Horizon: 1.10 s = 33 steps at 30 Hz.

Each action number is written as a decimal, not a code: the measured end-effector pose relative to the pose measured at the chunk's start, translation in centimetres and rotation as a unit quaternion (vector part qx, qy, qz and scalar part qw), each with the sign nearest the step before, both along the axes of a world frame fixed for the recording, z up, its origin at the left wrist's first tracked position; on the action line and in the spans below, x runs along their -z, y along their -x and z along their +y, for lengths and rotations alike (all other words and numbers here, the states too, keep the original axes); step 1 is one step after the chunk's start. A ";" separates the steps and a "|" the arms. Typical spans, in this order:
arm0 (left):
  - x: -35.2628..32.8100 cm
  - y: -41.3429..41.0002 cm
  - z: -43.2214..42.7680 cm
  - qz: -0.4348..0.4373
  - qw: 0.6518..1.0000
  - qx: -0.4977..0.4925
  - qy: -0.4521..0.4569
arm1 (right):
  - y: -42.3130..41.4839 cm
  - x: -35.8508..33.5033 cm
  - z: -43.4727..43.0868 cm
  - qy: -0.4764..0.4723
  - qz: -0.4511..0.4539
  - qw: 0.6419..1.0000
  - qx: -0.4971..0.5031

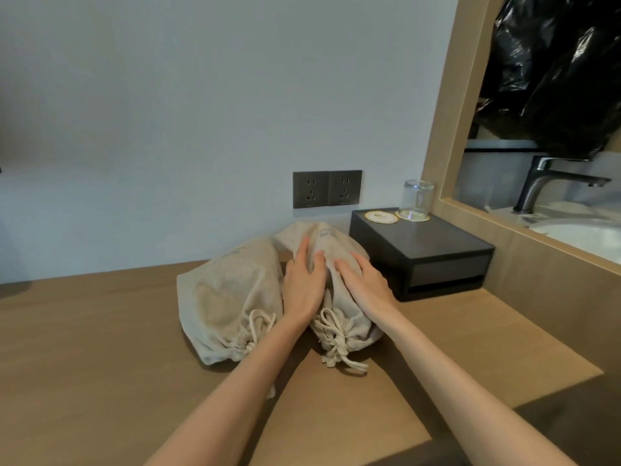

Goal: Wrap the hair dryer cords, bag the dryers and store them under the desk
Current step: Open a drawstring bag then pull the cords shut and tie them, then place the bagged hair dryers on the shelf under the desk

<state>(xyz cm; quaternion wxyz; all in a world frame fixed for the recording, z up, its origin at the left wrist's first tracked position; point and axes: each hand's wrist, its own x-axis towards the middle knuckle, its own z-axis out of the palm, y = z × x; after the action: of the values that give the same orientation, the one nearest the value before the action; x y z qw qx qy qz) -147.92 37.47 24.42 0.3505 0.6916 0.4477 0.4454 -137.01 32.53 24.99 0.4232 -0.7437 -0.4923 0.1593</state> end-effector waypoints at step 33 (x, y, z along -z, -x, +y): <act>3.7 -5.0 -32.6 -0.092 0.946 0.311 -0.002 | -2.2 3.4 -38.3 -0.072 0.048 0.968 0.234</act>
<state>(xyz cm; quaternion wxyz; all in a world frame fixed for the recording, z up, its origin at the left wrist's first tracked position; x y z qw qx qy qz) -142.94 4.87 20.71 0.5103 0.7530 0.1751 0.3767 -134.83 -5.74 21.61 0.5239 -0.7975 -0.2941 0.0557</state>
